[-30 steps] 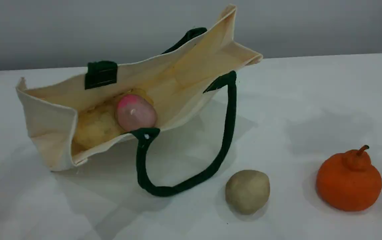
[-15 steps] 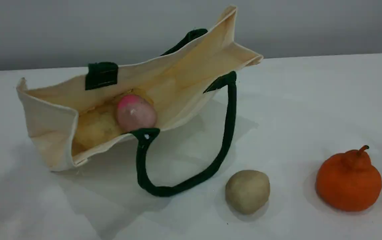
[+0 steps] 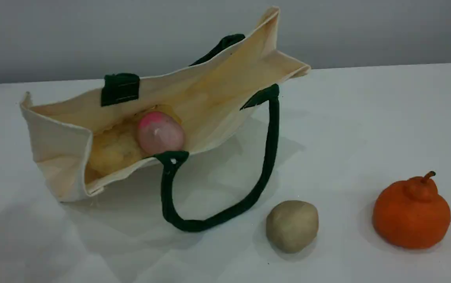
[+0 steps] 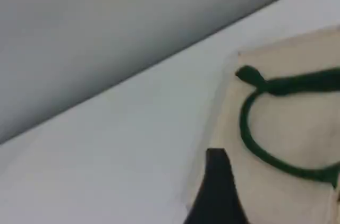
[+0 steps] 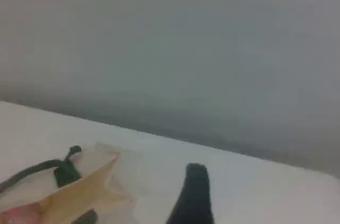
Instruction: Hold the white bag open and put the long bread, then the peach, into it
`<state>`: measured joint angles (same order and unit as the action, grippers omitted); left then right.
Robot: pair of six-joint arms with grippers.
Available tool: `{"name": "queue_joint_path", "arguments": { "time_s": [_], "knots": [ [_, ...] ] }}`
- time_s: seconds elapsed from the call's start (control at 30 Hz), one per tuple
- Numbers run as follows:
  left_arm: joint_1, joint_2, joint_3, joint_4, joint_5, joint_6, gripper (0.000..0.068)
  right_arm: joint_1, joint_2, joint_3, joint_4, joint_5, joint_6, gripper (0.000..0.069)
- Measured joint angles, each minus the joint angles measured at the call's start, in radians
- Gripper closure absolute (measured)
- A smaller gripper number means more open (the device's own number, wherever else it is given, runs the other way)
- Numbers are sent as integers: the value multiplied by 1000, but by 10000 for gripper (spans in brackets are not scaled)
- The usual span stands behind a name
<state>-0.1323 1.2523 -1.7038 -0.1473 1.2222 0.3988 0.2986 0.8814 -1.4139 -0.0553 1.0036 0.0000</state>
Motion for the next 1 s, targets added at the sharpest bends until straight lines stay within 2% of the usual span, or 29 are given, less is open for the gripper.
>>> {"name": "queue_joint_path", "arguments": {
  "time_s": [0.37, 0.5, 0.63, 0.77, 1.0],
  "knots": [
    [0, 1, 172, -24, -6, 9, 179, 1, -124, 1, 6, 108, 0, 107],
    [0, 26, 266, -69, -104, 15, 179, 1, -134, 1, 14, 105, 0, 107],
    [0, 90, 347, -80, -180, 15, 179, 1, -134, 1, 19, 105, 0, 107],
    [0, 187, 360, -117, -222, 19, 179, 1, -134, 1, 25, 104, 0, 107],
    [-2, 380, 359, -228, -263, 125, 179, 1, -134, 1, 25, 102, 0, 107]
  ]
}}
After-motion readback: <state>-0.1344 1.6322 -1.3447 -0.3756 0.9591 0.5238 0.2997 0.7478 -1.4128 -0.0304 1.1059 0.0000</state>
